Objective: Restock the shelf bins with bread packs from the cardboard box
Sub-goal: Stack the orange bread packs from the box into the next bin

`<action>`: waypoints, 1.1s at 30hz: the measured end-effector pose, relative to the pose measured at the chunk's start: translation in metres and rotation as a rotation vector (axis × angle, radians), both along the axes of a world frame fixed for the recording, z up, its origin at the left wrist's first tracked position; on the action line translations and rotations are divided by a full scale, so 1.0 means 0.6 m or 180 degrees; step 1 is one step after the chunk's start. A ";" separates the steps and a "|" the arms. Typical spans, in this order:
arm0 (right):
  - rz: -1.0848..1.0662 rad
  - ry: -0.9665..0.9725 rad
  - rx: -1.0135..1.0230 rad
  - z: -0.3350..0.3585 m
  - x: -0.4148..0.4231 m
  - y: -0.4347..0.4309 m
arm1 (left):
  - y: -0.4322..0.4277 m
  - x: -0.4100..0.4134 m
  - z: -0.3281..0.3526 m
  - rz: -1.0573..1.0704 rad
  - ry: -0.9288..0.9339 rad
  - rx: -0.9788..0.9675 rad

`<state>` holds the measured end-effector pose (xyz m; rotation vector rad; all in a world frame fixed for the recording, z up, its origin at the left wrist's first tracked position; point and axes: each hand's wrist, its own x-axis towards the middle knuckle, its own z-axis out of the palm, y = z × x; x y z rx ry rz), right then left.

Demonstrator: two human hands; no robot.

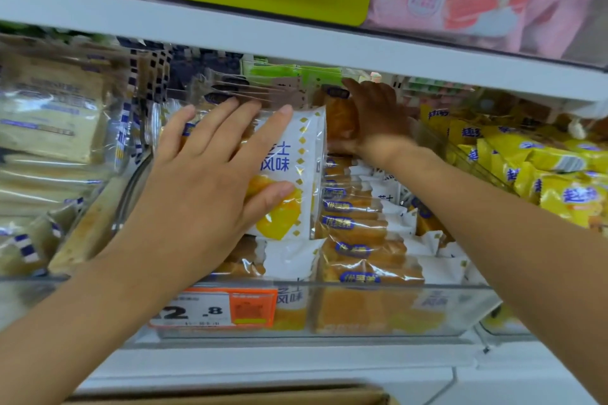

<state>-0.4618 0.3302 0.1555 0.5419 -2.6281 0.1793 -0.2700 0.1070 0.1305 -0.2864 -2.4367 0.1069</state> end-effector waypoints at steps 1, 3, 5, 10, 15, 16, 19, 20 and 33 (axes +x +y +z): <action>-0.0024 0.0106 0.0060 -0.006 0.001 0.000 | 0.000 0.000 -0.001 -0.0003 0.0011 -0.0005; -0.0013 0.0059 0.0227 -0.014 0.004 0.003 | -0.001 -0.001 0.000 -0.0013 0.0023 -0.0017; 0.0065 -0.0029 0.0065 -0.014 0.010 0.012 | -0.001 -0.002 0.000 -0.0028 0.0027 0.0000; 0.0086 -0.0074 0.0292 -0.013 0.006 0.014 | 0.000 -0.002 -0.002 -0.0047 0.0068 0.0045; 0.0177 -0.0100 0.0172 -0.012 0.012 0.018 | 0.000 -0.002 0.001 -0.0060 0.0032 0.0055; 0.0190 -0.0094 0.0122 -0.011 0.020 0.021 | 0.000 -0.001 0.001 -0.0053 0.0011 0.0049; 0.0260 -0.0232 0.0021 -0.003 0.057 0.023 | 0.000 0.001 0.003 0.0009 -0.0027 0.0007; 0.0332 -0.0304 -0.0076 0.001 0.076 0.021 | 0.000 0.002 0.003 0.0032 -0.0066 -0.0008; 0.0925 -0.0954 -0.1140 -0.015 0.325 -0.046 | -0.019 0.088 0.007 -0.0301 -0.0290 0.0853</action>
